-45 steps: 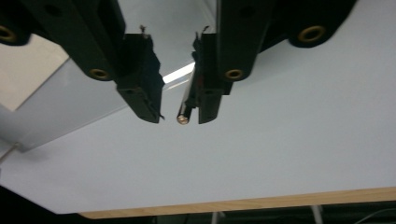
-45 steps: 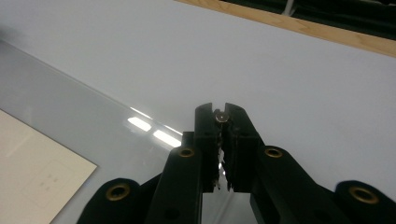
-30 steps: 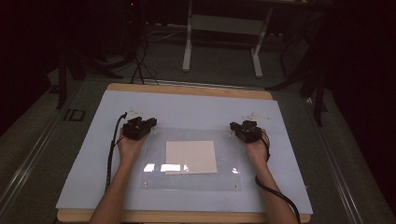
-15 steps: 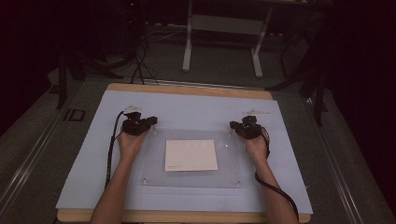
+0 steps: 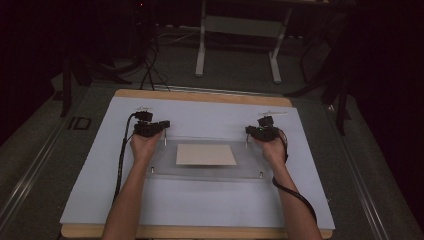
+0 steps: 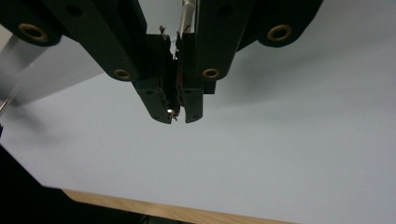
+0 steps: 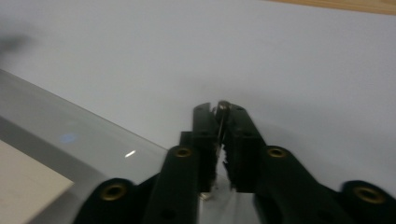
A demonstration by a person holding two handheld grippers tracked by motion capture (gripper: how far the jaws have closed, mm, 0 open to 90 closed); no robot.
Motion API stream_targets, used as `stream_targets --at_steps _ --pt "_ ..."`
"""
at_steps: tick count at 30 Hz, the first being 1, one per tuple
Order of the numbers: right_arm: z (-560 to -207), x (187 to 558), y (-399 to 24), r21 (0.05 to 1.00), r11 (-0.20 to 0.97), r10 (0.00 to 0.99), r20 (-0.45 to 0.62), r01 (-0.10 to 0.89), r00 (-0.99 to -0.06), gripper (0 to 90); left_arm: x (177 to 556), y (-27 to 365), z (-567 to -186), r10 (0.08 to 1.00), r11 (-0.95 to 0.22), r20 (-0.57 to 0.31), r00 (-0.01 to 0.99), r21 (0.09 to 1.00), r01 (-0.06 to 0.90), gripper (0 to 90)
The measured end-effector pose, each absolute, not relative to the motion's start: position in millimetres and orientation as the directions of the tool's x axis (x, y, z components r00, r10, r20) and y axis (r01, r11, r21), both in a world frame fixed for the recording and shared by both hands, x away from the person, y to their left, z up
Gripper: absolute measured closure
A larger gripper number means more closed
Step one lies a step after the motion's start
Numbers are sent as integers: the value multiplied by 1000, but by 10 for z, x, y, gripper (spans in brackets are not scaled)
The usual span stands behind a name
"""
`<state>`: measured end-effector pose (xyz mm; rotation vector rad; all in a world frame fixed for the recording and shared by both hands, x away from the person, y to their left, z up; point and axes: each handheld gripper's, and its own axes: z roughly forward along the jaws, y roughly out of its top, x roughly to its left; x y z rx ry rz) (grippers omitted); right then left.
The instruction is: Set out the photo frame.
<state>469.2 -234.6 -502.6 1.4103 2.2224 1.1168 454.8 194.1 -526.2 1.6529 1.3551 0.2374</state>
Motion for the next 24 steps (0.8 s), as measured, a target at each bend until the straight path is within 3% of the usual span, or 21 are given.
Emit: stream_targets --at_steps 2,7,24 --pt "-5004 4692 -2366 726 226 862 163 650 -481 669 4560 1934 -5261 845 73 -400 356 745 663 848" --pt "-4843 4592 -2451 751 212 858 163 625 -488 595 4575 1926 -5252 848 76 -404 344 735 674 847" --pt "-4400 4096 -2177 786 298 723 185 542 -666 578 4593 1920 -5243 848 82 -413 333 723 686 846"
